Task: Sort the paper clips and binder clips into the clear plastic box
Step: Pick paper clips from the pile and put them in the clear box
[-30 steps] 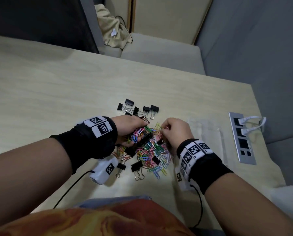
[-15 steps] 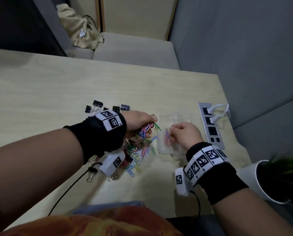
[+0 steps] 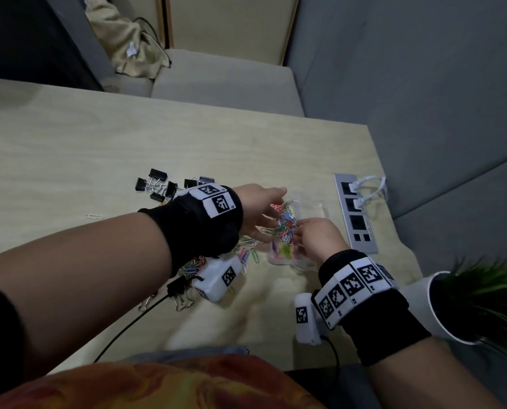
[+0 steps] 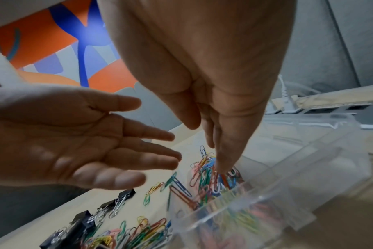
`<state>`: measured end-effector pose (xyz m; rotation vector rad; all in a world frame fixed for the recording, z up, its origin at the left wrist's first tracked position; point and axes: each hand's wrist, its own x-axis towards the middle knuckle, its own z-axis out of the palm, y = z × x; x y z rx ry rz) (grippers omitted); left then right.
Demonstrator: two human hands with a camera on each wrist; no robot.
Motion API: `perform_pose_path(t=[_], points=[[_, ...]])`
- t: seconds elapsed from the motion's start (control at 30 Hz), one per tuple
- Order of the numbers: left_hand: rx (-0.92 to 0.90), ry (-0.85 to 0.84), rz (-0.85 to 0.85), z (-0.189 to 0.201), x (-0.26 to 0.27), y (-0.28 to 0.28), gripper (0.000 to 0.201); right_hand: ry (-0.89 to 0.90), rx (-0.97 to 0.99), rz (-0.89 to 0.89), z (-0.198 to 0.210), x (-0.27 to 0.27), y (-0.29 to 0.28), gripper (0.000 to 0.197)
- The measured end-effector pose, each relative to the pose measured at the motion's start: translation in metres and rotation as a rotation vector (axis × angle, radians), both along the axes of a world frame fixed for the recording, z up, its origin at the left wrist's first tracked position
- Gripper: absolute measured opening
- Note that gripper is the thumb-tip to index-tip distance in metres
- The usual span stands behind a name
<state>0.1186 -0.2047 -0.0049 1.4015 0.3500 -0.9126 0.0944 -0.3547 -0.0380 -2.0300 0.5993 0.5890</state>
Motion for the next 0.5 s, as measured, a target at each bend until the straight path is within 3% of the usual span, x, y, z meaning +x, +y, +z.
perform_pose_path(t=[0.03,0.1,0.17,0.3,0.4,0.5], points=[[0.022,-0.022,-0.016,0.001,-0.002,0.006,0.033,-0.033,-0.043,0.032,-0.001,0.000,0.004,0.015],[0.091,-0.080,-0.043,0.002,-0.005,0.022,0.024,-0.086,-0.156,0.084,-0.001,-0.002,0.010,0.034],[0.280,-0.216,-0.151,0.001,-0.010,0.042,0.021,-0.178,-0.257,0.146,0.007,-0.011,0.018,0.034],[0.949,-0.662,-0.725,-0.012,-0.022,0.080,0.024,-0.313,-0.243,0.291,0.009,-0.026,0.039,0.026],[1.061,-0.867,-1.013,-0.034,-0.036,0.096,0.041,-0.255,-0.267,0.459,-0.002,-0.033,0.056,0.033],[1.101,-0.908,-1.130,-0.046,-0.051,0.105,0.054,-0.184,-0.430,0.720,-0.010,-0.039,0.068,0.057]])
